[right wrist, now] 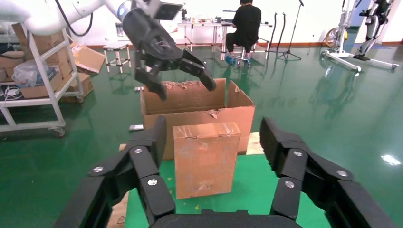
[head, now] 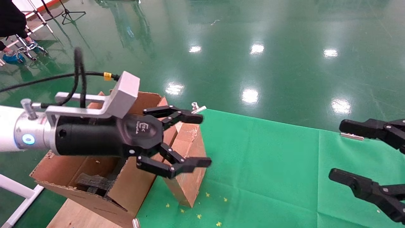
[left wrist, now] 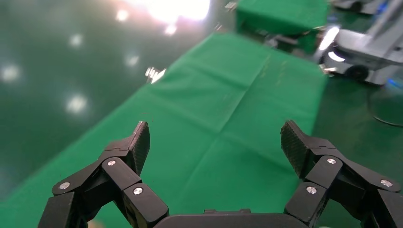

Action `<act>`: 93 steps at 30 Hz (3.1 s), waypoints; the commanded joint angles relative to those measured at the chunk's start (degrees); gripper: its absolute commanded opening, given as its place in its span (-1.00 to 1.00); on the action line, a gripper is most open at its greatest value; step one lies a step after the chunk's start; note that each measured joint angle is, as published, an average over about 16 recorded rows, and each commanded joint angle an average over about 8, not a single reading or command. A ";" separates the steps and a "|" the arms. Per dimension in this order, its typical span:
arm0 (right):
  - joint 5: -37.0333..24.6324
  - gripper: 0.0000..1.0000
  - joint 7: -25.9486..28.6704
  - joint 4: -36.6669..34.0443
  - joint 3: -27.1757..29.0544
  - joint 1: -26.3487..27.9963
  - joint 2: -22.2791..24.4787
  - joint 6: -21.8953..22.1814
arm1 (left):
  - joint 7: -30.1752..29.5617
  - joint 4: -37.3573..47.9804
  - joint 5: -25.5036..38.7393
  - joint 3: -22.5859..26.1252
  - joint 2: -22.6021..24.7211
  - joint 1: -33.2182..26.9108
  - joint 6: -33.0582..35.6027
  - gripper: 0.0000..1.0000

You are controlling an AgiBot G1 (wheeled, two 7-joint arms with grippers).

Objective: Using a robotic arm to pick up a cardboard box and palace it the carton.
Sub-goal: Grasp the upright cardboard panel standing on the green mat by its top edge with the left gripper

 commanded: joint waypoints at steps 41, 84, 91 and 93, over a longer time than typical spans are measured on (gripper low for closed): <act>0.00 -1.00 0.00 -0.02 0.00 -0.02 0.01 0.01 | -48.98 0.57 36.77 21.36 10.14 -25.24 8.23 1.00; 0.01 1.00 0.00 -0.03 0.00 -0.03 0.02 0.03 | -55.53 1.14 41.74 29.42 13.67 -27.26 8.47 -1.00; 0.01 1.00 0.00 -0.04 0.00 -0.03 0.02 0.03 | -55.51 1.11 41.69 29.31 13.63 -27.24 8.44 -1.00; 0.01 1.00 0.00 -0.04 0.00 -0.03 0.02 0.03 | -55.51 1.10 41.69 29.29 13.62 -27.23 8.43 -1.00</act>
